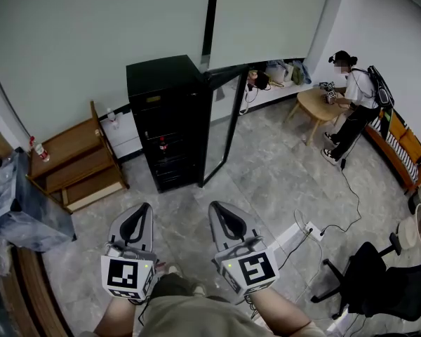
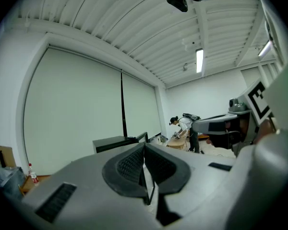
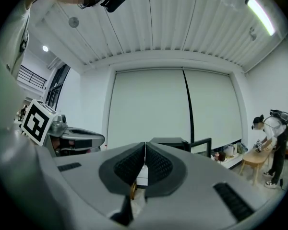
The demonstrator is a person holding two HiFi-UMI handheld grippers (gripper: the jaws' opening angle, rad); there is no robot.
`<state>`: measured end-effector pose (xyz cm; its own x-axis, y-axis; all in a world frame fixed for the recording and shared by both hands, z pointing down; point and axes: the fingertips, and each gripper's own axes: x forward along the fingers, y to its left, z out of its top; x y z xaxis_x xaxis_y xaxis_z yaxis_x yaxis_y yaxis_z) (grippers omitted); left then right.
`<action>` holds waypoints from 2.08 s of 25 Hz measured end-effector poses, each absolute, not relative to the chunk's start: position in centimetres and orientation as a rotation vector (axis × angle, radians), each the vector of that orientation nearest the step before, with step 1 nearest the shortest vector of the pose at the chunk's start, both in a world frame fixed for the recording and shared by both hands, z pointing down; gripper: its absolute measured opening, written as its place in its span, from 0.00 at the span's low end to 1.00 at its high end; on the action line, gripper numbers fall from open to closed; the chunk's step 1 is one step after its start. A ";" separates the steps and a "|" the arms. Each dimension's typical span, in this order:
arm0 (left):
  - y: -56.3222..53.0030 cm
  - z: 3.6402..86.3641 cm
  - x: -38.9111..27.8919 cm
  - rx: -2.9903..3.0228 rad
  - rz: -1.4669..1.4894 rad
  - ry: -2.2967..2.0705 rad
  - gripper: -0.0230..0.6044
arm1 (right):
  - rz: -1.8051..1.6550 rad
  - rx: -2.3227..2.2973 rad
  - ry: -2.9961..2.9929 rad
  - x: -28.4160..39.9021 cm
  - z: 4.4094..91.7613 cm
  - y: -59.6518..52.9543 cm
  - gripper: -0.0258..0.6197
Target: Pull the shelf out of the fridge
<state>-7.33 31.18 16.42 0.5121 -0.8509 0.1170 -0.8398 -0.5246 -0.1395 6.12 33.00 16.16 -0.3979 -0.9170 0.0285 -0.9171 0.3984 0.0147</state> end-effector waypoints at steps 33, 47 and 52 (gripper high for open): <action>-0.1 20.5 -9.0 -2.741 -0.342 1.421 0.05 | 0.149 1.670 -2.563 1.7 20.9 0.5 0.04; -6.5 23.6 -8.1 -2.700 -0.363 1.615 0.05 | 0.367 1.587 -2.579 4.7 25.1 -7.3 0.04; -8.1 25.8 -8.4 -2.706 -0.309 1.763 0.05 | 0.438 1.520 -2.620 4.9 27.0 -9.8 0.04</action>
